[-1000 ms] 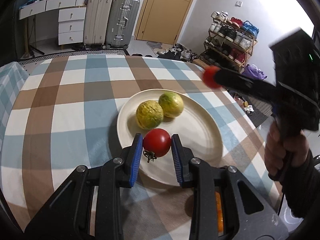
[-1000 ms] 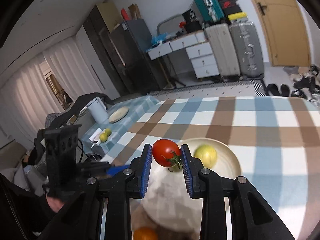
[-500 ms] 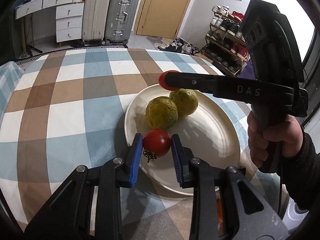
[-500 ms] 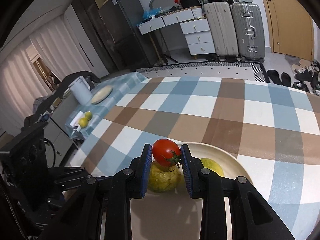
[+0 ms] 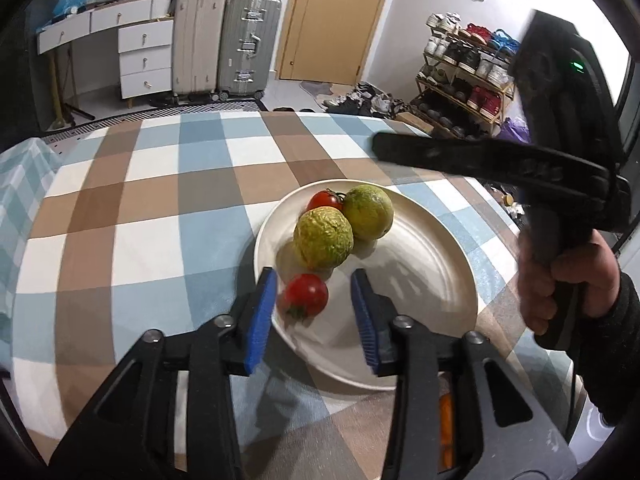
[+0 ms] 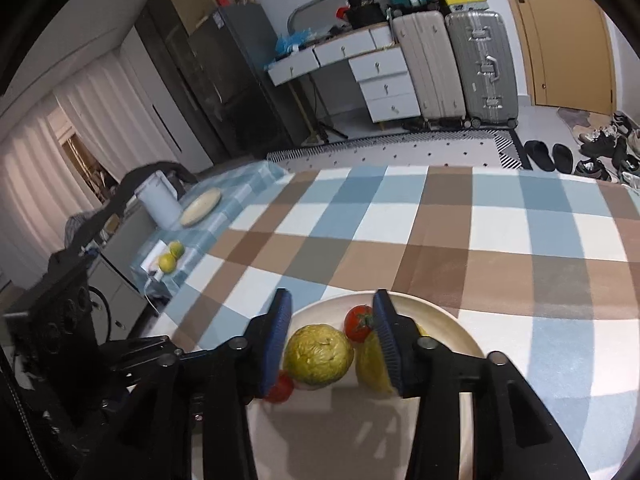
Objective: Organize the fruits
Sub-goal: 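Place the red tomato on the plate with the left gripper while the right gripper places its tomato, then withdraw both grippers from the plate toward the remaining fruits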
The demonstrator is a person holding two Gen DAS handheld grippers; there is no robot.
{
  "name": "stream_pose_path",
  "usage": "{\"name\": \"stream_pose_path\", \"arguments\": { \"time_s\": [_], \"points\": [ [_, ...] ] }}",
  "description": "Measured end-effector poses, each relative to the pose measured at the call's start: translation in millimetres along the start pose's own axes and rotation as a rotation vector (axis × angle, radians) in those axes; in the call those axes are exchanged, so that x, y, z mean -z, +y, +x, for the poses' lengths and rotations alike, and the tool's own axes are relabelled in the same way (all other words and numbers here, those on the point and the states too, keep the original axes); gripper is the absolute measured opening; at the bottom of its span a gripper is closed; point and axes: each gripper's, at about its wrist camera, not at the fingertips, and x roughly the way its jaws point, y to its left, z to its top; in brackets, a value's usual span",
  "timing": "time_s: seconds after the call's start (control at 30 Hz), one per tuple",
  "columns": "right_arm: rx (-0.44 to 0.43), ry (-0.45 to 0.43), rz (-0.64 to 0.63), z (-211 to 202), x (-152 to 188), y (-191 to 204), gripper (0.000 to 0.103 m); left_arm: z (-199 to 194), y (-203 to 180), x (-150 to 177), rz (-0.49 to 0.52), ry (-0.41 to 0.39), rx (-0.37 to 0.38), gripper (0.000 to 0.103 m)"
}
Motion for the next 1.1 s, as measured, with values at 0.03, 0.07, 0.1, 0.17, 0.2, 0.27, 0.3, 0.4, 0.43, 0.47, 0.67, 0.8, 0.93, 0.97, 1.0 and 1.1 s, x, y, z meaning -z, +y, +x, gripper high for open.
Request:
{"name": "stream_pose_path", "arguments": {
  "time_s": [0.03,0.07,0.1,0.17,0.2,0.27,0.3,0.4,0.43,0.47,0.67,0.8,0.93,0.97,1.0,1.1],
  "points": [
    [-0.001,-0.017,0.007,-8.0,0.3,0.0,0.049,-4.3,-0.9,0.5,-0.003,-0.008,-0.005,0.043],
    [-0.004,-0.034,0.014,-17.2,1.2,0.3,0.050,-10.0,-2.5,1.1,-0.007,-0.017,-0.012,0.047],
    [-0.008,-0.050,0.018,-27.0,2.5,0.9,0.052,-15.5,-4.1,2.1,-0.009,-0.025,-0.020,0.052],
    [-0.006,-0.085,0.022,-47.4,6.2,4.4,0.061,-26.9,-9.7,3.8,-0.012,-0.043,-0.038,0.060],
    [-0.007,-0.109,0.019,-60.0,9.6,7.5,0.068,-31.6,-12.1,4.9,-0.012,-0.050,-0.045,0.064],
    [-0.006,-0.147,0.014,-79.8,16.5,13.2,0.074,-45.2,-21.0,6.4,-0.008,-0.071,-0.065,0.072],
    [-0.009,-0.166,0.008,-91.5,21.2,17.4,0.079,-52.6,-26.2,7.3,-0.006,-0.081,-0.074,0.078],
    [-0.006,-0.211,-0.004,-118.6,34.5,28.7,0.091,-72.8,-40.3,9.4,0.000,-0.114,-0.096,0.082],
    [-0.007,-0.229,-0.009,-128.9,40.7,33.4,0.092,-79.4,-46.0,10.3,0.004,-0.122,-0.102,0.082],
    [-0.008,-0.238,-0.012,-134.7,44.7,36.6,0.095,-84.3,-50.1,11.3,0.008,-0.126,-0.106,0.084],
    [-0.011,-0.284,-0.013,-172.9,76.0,54.3,0.100,-120.2,-80.0,25.8,0.016,-0.176,-0.135,0.102],
    [-0.004,-0.306,-0.008,-194.3,97.6,61.0,0.102,-138.1,-94.3,37.7,0.016,-0.191,-0.137,0.102],
    [0.004,-0.311,0.001,-209.5,119.9,63.1,0.103,-150.1,-105.6,52.6,0.010,-0.193,-0.142,0.102],
    [0.006,-0.307,0.005,-211.4,124.6,63.5,0.103,-153.2,-108.2,57.0,0.007,-0.194,-0.143,0.102],
    [0.008,-0.302,0.007,-213.3,130.4,63.6,0.103,-155.1,-110.0,61.5,0.005,-0.195,-0.142,0.102],
    [0.024,-0.291,-0.003,-219.1,147.5,67.9,0.103,-161.8,-116.7,77.1,-0.002,-0.192,-0.144,0.102]
  ]
}}
